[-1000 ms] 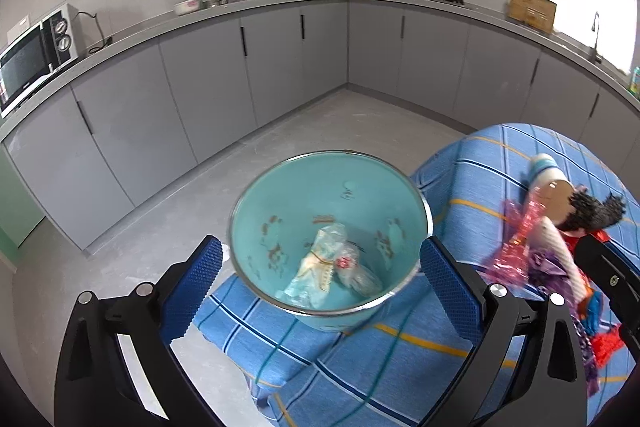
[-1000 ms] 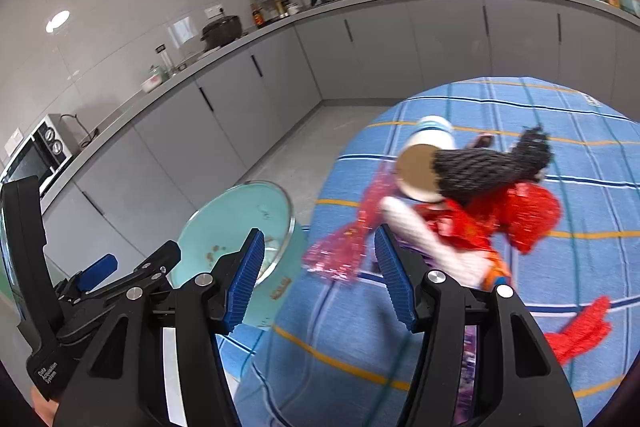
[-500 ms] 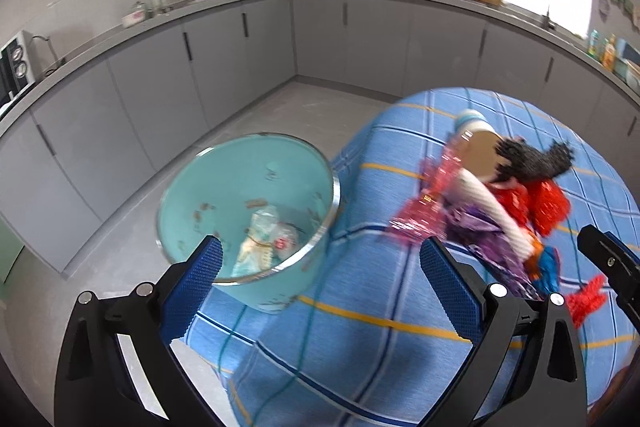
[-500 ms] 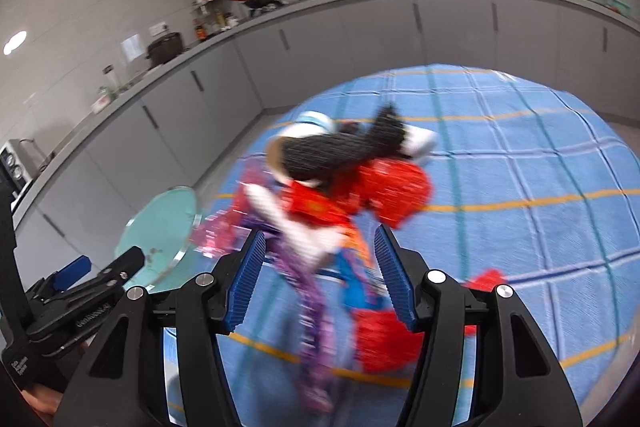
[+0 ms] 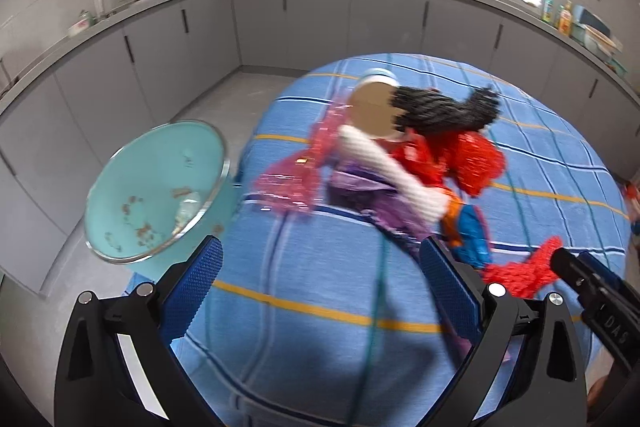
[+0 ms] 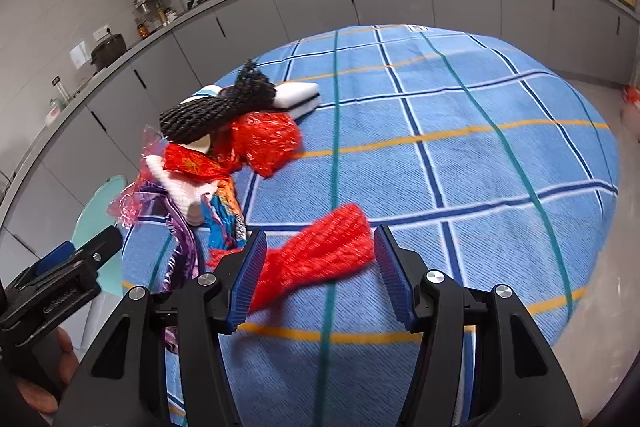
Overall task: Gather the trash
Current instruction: 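Grasp the purple wrapper with the left tool while the right tool grasps the red net, then lift both items over the teal bucket and release them inside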
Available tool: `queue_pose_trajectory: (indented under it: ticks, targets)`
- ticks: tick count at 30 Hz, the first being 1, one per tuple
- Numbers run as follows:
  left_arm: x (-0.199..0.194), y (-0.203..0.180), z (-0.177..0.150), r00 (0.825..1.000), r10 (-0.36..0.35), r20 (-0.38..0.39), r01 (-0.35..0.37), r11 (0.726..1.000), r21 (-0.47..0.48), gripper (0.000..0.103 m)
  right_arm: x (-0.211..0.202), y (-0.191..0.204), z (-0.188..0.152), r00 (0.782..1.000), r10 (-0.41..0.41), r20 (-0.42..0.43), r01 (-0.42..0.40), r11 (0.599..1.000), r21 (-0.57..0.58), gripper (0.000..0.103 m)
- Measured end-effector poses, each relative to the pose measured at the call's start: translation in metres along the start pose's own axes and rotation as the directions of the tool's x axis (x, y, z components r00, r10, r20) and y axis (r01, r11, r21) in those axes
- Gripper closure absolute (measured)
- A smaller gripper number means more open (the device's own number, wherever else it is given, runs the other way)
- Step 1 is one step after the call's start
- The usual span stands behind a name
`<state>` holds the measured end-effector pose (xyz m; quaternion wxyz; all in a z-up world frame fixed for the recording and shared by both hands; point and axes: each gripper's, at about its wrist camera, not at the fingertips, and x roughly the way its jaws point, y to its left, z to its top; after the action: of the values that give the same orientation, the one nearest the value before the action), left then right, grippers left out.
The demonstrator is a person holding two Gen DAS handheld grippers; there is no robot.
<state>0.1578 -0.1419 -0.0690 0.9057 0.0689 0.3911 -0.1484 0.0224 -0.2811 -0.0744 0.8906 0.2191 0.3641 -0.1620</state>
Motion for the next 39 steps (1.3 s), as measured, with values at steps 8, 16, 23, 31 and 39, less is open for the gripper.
queue_pose_trajectory:
  ticks: [8, 16, 23, 31, 39]
  targets:
    - [0.017, -0.034, -0.014, 0.997, -0.037, -0.072, 0.040, 0.999, 0.031, 0.021, -0.003, -0.015, -0.005, 1.000, 0.016, -0.024, -0.015, 0.999, 0.044, 0.046]
    - [0.022, -0.033, -0.020, 0.993, -0.066, -0.097, 0.067, 0.998, 0.015, 0.029, 0.011, -0.012, -0.010, 0.988, 0.119, -0.103, -0.107, 0.987, 0.119, 0.046]
    - [0.023, -0.034, -0.024, 0.981, -0.155, -0.117, 0.156, 0.988, 0.003, 0.044, 0.029, -0.007, -0.003, 0.976, 0.173, -0.133, -0.147, 0.972, 0.183, 0.046]
    - [0.023, -0.039, -0.026, 0.960, -0.252, -0.120, 0.254, 0.967, 0.004, 0.079, 0.036, -0.006, 0.002, 0.971, 0.193, -0.141, -0.162, 0.965, 0.206, 0.072]
    - [0.004, -0.023, -0.020, 0.962, -0.266, -0.059, 0.268, 0.963, 0.019, 0.097, 0.024, -0.001, 0.013, 0.979, 0.186, -0.086, -0.173, 0.975, 0.142, 0.091]
